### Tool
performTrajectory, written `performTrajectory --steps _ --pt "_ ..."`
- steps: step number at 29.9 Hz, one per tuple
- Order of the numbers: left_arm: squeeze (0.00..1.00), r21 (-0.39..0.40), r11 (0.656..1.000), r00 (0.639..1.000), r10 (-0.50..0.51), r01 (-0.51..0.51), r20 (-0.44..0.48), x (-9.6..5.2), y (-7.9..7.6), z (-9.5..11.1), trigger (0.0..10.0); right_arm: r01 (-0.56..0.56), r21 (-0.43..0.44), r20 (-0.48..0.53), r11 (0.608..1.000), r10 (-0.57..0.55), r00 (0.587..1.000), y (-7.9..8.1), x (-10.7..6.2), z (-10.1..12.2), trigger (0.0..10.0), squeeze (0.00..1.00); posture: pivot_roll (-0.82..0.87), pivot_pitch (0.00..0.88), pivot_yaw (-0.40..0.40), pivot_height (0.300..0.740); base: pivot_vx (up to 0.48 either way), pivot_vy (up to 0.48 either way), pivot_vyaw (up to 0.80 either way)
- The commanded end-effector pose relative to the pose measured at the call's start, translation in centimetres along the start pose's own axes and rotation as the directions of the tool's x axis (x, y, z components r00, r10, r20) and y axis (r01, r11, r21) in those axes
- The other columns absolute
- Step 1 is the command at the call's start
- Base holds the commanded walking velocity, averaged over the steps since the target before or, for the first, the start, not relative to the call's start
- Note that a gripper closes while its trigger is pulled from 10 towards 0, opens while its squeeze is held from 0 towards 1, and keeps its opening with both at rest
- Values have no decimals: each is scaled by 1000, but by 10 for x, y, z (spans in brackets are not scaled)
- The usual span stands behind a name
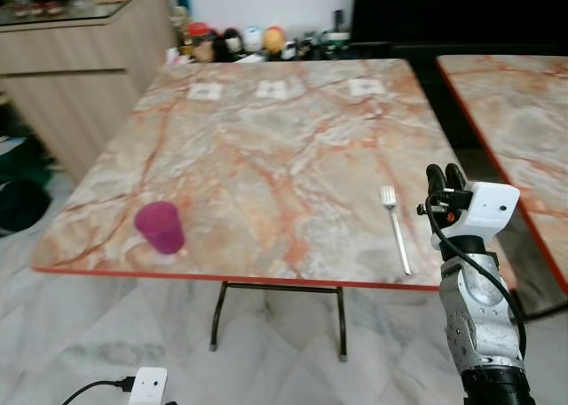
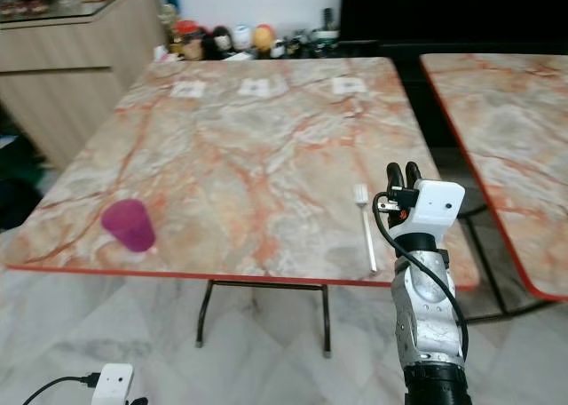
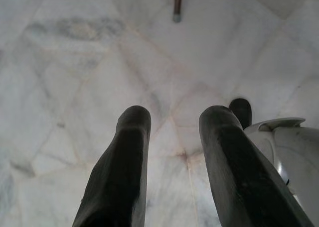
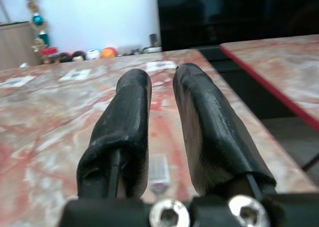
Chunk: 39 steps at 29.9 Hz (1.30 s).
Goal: Setting the table
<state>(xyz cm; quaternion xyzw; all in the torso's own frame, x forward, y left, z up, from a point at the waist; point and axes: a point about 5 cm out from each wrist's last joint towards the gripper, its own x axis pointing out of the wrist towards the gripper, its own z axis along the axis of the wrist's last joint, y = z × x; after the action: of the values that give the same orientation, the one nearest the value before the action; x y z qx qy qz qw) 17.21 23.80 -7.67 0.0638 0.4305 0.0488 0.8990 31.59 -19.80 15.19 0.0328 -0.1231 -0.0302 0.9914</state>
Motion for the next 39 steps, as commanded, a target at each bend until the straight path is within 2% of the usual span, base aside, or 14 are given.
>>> performTrajectory --steps 1,5,12,13,17,18,19,26,32,36,39 --pt "0 6 1000 1000 6 -5 -5 -1 4 -2 10000 11 2 -32 1000 -11 999 -2 -3 -8 10000 0 -78 59 61 740 0 0 406" --pt "0 6 1000 1000 8 -7 -8 -1 5 -3 10000 46 40 -62 998 -44 997 -6 -3 -13 10000 0 -76 68 64 740 0 0 102" --pt "0 3 1000 1000 7 -7 -16 -1 6 -4 10000 35 53 -142 998 -27 989 -4 -4 -26 10000 0 -73 78 65 740 109 0 0" --pt "0 3 1000 1000 7 -7 -17 -1 6 -4 10000 26 69 -149 997 -16 989 -3 -4 -27 10000 1000 -72 78 65 740 259 0 0" --pt "0 2 1000 1000 7 -7 -19 -2 6 -5 10000 -11 76 -174 997 24 984 3 -4 -31 10000 1000 -72 80 64 740 258 0 0" --pt "0 1 1000 1000 8 -8 -20 -2 6 -5 10000 -21 71 -180 997 33 983 4 -4 -32 10000 902 -70 81 64 740 259 0 0" --pt "0 0 1000 1000 8 -8 -22 -2 6 -6 10000 -35 71 -209 997 50 977 7 -4 -36 10000 0 -70 81 64 740 259 0 0" --pt "0 -2 1000 1000 11 -11 -27 -2 7 -7 10000 -44 68 -285 997 62 957 9 1 -47 10000 0 -66 80 65 740 265 0 0" --pt "0 0 1000 999 14 -14 -31 -2 8 -8 10000 -35 87 -310 996 60 949 10 5 -49 10000 0 -65 80 67 740 132 0 0" --pt "0 -2 1000 999 15 -15 -30 -2 8 -8 10000 -68 106 -298 992 96 950 15 3 -47 10000 0 -62 81 65 740 0 0 0" --pt "0 -1 1000 999 16 -16 -31 -3 8 -8 10000 -74 104 -290 992 101 952 16 -4 -42 10000 0 -64 83 62 740 0 0 0"
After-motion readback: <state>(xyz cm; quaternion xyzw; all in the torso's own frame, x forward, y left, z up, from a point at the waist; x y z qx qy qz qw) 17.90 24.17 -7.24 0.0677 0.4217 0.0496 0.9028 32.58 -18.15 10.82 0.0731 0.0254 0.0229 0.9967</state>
